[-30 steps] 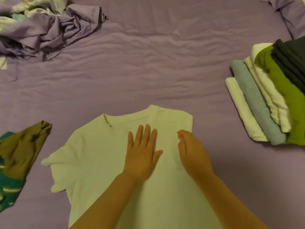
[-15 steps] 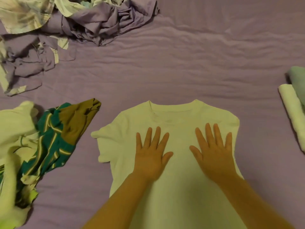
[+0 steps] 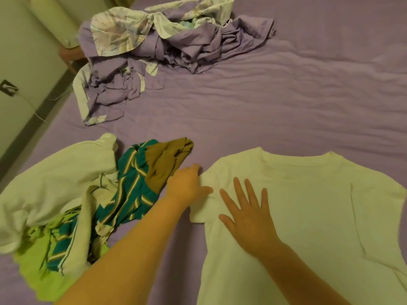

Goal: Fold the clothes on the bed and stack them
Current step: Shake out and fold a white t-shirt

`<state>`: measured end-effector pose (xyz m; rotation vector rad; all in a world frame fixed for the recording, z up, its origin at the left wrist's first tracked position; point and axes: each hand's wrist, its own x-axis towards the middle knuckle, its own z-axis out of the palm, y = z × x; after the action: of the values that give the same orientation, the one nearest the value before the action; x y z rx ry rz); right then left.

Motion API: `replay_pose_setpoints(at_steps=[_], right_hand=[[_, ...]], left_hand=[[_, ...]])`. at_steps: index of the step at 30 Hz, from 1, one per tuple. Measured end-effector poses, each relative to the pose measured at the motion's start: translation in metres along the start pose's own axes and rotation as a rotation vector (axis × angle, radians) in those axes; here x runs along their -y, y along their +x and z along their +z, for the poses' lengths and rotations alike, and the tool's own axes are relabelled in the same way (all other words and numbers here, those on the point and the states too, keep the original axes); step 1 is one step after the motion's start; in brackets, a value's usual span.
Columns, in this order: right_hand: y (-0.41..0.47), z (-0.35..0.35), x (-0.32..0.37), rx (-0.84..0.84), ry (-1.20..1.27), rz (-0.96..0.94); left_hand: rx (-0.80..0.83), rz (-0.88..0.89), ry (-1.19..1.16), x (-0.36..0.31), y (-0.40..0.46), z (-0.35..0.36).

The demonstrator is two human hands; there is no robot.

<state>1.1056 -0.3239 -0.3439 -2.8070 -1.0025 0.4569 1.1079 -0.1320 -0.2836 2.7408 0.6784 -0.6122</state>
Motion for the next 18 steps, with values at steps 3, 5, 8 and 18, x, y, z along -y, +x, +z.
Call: replay_pose_setpoints(at_steps=[3,5,8,18], right_hand=[[0.003,0.003,0.009,-0.012,-0.005,0.012],[0.005,0.004,0.012,-0.023,0.004,0.04],[0.008,0.003,0.015,-0.021,0.017,0.076],[-0.019,-0.002,0.011,-0.009,0.036,0.131]], left_hand=[[0.098,0.005,-0.025,0.015,0.0,0.001],[0.115,-0.017,-0.207,0.02,-0.002,0.002],[0.04,-0.053,-0.523,0.018,-0.005,-0.003],[0.018,-0.257,-1.167,-0.028,-0.024,-0.023]])
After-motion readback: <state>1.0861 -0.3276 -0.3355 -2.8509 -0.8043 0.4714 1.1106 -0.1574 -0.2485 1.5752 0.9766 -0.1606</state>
